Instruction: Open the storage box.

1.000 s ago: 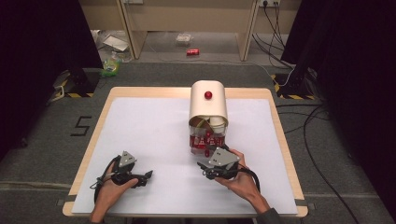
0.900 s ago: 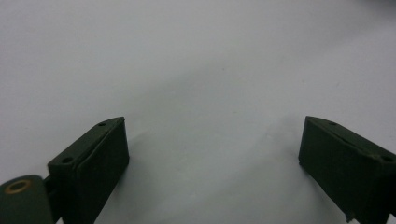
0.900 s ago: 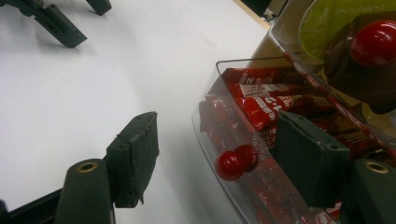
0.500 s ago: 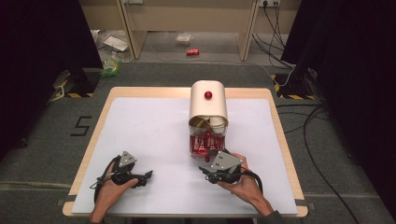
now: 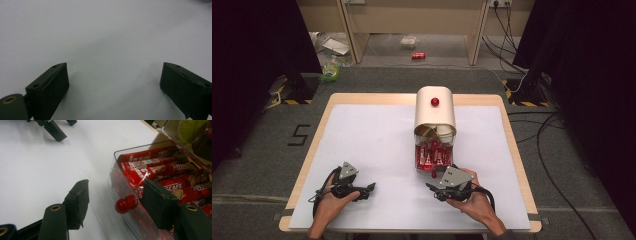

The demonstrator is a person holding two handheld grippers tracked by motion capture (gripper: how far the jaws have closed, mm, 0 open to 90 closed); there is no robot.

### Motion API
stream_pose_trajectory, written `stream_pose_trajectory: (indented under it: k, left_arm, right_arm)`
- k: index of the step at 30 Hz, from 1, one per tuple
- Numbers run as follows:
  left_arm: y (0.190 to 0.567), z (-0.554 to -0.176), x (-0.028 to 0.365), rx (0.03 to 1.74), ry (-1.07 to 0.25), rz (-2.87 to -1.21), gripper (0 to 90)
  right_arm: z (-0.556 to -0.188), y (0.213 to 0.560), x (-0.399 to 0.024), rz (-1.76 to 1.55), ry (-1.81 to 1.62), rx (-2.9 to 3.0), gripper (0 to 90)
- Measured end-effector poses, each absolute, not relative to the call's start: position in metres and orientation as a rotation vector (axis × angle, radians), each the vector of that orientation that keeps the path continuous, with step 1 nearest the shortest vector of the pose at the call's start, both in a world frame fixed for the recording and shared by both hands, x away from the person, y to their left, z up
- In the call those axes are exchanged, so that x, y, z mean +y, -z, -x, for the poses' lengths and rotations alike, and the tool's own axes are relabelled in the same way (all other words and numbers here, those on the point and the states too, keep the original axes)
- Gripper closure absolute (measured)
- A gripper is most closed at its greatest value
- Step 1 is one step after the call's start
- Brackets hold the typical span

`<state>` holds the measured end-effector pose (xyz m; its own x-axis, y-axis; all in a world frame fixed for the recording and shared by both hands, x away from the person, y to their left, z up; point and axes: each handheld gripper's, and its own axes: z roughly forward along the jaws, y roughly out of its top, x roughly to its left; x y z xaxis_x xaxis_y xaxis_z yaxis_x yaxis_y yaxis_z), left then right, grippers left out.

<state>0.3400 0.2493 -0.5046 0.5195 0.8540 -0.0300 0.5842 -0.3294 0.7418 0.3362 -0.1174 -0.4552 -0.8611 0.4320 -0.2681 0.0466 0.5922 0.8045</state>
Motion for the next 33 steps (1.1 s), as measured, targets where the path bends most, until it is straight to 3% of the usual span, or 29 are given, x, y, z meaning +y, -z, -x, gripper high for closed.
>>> stream_pose_trajectory:
  k: [33]
  left_arm:
    - [0.505,-0.340,0.249,1.168,-0.482,-2.045,7.7]
  right_arm:
    - [-0.319,0.461,-0.123,-0.380,-1.158,2.458,40.8]
